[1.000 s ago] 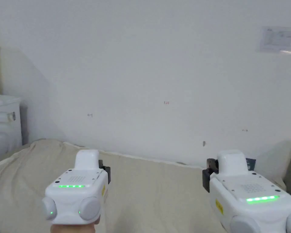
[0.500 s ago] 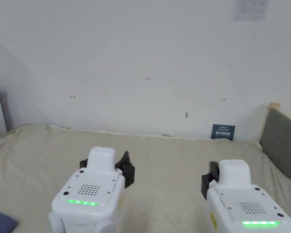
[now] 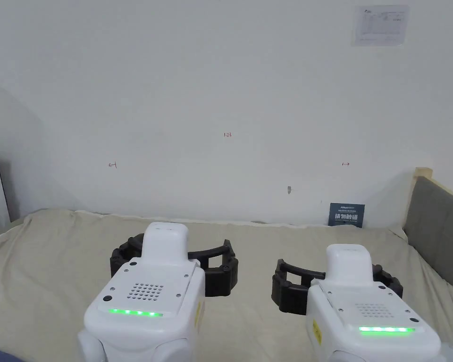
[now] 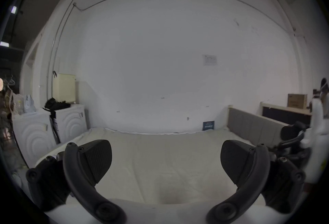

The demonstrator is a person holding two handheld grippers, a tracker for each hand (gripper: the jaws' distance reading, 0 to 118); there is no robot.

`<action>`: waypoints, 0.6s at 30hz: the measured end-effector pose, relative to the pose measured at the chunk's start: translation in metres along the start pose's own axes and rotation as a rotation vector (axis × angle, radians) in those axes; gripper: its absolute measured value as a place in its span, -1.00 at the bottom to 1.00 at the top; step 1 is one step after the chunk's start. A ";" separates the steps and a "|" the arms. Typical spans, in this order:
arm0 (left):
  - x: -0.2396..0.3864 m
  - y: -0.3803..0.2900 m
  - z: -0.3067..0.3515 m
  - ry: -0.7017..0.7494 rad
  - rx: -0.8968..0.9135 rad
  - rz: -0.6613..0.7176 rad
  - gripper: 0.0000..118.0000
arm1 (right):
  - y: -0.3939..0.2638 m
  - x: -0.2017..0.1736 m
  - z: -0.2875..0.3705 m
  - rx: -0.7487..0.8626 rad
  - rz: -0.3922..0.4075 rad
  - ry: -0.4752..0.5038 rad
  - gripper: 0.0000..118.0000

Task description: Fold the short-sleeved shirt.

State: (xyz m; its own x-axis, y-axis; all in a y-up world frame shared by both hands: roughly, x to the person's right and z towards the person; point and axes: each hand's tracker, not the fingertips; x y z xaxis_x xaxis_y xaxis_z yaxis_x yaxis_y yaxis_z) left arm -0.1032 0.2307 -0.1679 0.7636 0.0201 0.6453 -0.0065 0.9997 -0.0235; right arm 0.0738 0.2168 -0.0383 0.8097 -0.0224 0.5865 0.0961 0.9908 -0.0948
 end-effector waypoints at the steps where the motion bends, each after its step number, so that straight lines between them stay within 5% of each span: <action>1: 0.000 0.002 0.003 -0.007 0.005 0.022 1.00 | 0.001 -0.002 0.002 0.012 0.020 0.008 1.00; 7: 0.013 0.017 0.009 0.238 -0.078 0.113 1.00 | 0.012 -0.008 0.010 0.018 0.066 0.029 1.00; 11: 0.014 0.013 0.003 0.189 -0.151 0.090 1.00 | 0.014 -0.007 0.011 0.026 0.064 0.027 1.00; 15: 0.015 0.003 0.001 0.140 -0.039 0.001 1.00 | 0.012 -0.005 0.011 0.031 0.089 0.003 1.00; 18: 0.012 0.007 -0.004 0.089 -0.097 0.062 1.00 | 0.009 -0.001 0.011 0.027 0.091 -0.016 1.00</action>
State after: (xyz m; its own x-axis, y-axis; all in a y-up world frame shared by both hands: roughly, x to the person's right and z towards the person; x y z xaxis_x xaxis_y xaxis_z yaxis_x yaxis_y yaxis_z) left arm -0.0911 0.2375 -0.1633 0.8181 0.0757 0.5700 0.0039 0.9905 -0.1372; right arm 0.0676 0.2268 -0.0312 0.8049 0.0700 0.5893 0.0067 0.9919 -0.1271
